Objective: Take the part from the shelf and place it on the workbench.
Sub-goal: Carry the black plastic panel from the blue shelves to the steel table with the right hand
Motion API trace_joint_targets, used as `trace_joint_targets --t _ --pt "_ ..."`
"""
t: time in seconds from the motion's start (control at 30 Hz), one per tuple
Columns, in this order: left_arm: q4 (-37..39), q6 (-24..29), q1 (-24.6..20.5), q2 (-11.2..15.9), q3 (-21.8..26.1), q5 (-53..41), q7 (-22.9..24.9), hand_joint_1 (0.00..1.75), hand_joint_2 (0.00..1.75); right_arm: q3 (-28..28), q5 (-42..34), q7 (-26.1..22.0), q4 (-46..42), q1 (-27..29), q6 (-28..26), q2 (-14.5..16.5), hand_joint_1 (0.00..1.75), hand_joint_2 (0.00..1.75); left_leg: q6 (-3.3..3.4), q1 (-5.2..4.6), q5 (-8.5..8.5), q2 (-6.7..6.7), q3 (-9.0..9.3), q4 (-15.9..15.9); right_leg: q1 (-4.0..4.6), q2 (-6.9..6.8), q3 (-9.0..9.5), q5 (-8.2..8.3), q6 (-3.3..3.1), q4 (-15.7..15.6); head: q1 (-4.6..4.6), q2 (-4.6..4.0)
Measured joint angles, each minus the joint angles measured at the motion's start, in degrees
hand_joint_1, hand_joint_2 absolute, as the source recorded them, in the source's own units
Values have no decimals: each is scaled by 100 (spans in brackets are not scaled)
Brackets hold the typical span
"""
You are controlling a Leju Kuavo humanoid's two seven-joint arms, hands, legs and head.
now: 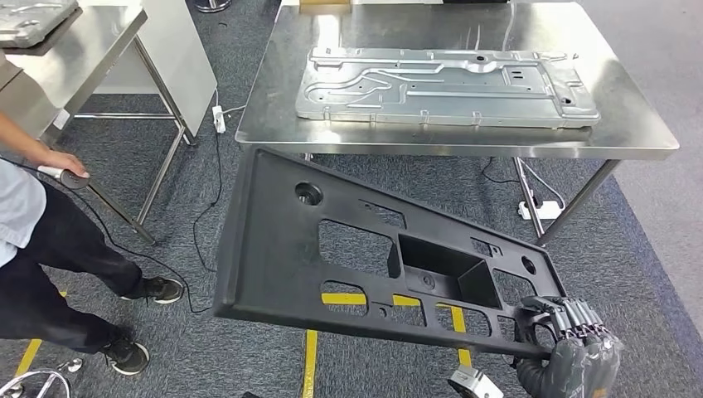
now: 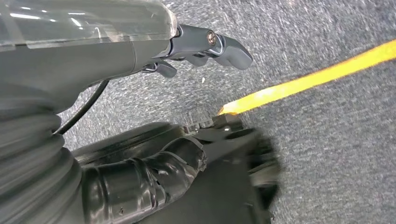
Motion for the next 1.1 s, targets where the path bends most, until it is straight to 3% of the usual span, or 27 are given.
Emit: trace_joint_targets --t 0.03,0.07,0.1,0.17,0.2,0.27,0.37,0.43,0.53,0.57,0.6,0.63,0.7,0.77,0.83,0.9,0.97,1.03,1.07,1.1 --pt "0 0 8 0 0 -1 0 0 175 6 2 0 1 2 0 0 175 175 9 -3 -47 0 -204 295 25 6 37 -34 -17 0 0 0" --pt "0 0 18 1 0 -1 0 0 175 12 3 0 1 3 0 0 175 175 29 -10 31 -1 -317 387 49 16 85 -72 -27 0 1 0" --pt "0 0 26 1 0 -2 0 0 175 16 3 0 2 4 0 0 175 175 62 -24 224 -3 -318 253 72 29 146 -116 -32 0 0 0" --pt "0 -4 32 3 0 -2 1 0 175 21 3 0 1 5 0 0 175 175 180 -71 730 -9 -66 -481 107 45 288 -219 -32 -8 5 0" --pt "0 -7 30 6 0 -2 1 0 175 23 3 0 1 3 0 0 175 175 241 -102 875 -9 75 -810 118 46 341 -267 -18 -13 10 0" --pt "0 -14 13 9 -1 -3 -1 0 175 28 1 0 0 1 -1 -1 175 175 329 -156 904 -2 234 -1113 98 41 410 -320 40 -48 14 0" --pt "0 -16 15 9 -2 -5 0 0 175 42 1 -1 -3 -4 -2 -7 175 175 376 -157 887 -4 418 -1338 76 21 487 -281 139 15 9 -1" --pt "0 -15 21 8 -2 -6 1 0 175 44 -1 -3 -3 -22 -2 -10 175 175 396 -115 879 -8 586 -1461 70 12 302 -370 183 379 16 0" --pt "0 -15 9 9 -2 -8 0 0 175 44 -7 -10 0 -34 -2 -11 175 175 397 -94 783 -11 695 -1485 -5 12 -384 -712 275 1277 20 0" --pt "0 -16 16 8 -2 -8 0 0 175 44 -7 -12 1 -31 -2 -12 175 175 381 -85 736 -13 743 -1482 -33 10 -554 -730 312 1397 21 0" --pt "0 -19 26 6 -2 -9 1 0 175 44 -8 -12 2 -29 -1 -13 175 175 357 -72 683 -14 805 -1479 -57 7 -632 -637 348 1336 20 0" --pt "0 -22 35 4 -2 -9 2 0 175 44 -8 -11 3 -28 -1 -14 175 175 327 -54 625 -15 882 -1473 -80 2 -615 -428 381 1093 20 0" --pt "0 -26 43 2 -3 -9 3 0 175 44 -13 -12 8 -28 0 -14 175 175 248 -25 500 -13 1016 -1451 -105 -25 -496 125 416 438 22 0" --pt "0 -25 23 3 -4 -9 8 0 175 44 -19 -16 13 -24 0 -14 175 175 167 -29 406 -10 1052 -1430 -80 -44 -462 395 339 134 29 0" --pt "0 -21 3 4 -5 -13 12 0 175 44 -21 -20 13 -15 0 -15 175 175 103 -37 371 -6 1071 -1425 -54 -30 -471 366 211 144 30 0" --pt "0 -18 -1 4 -7 -19 13 0 175 44 -21 -25 8 -7 0 -15 175 175 56 -25 307 -5 1056 -1289 -61 -16 -417 339 125 117 21 0" --pt "0 -17 -4 4 -9 -22 12 0 175 44 -21 -28 2 -10 0 -14 175 175 26 -14 73 -8 782 -753 -56 -15 -353 303 64 93 10 0" --pt "0 -17 -1 4 -12 -24 11 0 175 44 -21 -28 1 -15 0 -13 175 175 19 -12 -235 -8 318 0 -23 -13 -322 264 20 90 4 0" --pt "0 -17 3 4 -13 -24 12 0 175 44 -21 -28 1 -14 0 -13 175 175 31 -15 -289 -8 141 227 0 -5 -305 246 4 91 4 0" --pt "0 -17 9 4 -14 -24 13 0 175 44 -21 -28 2 -13 0 -13 175 175 56 -25 -217 -8 58 249 24 4 -281 228 -7 92 4 0"
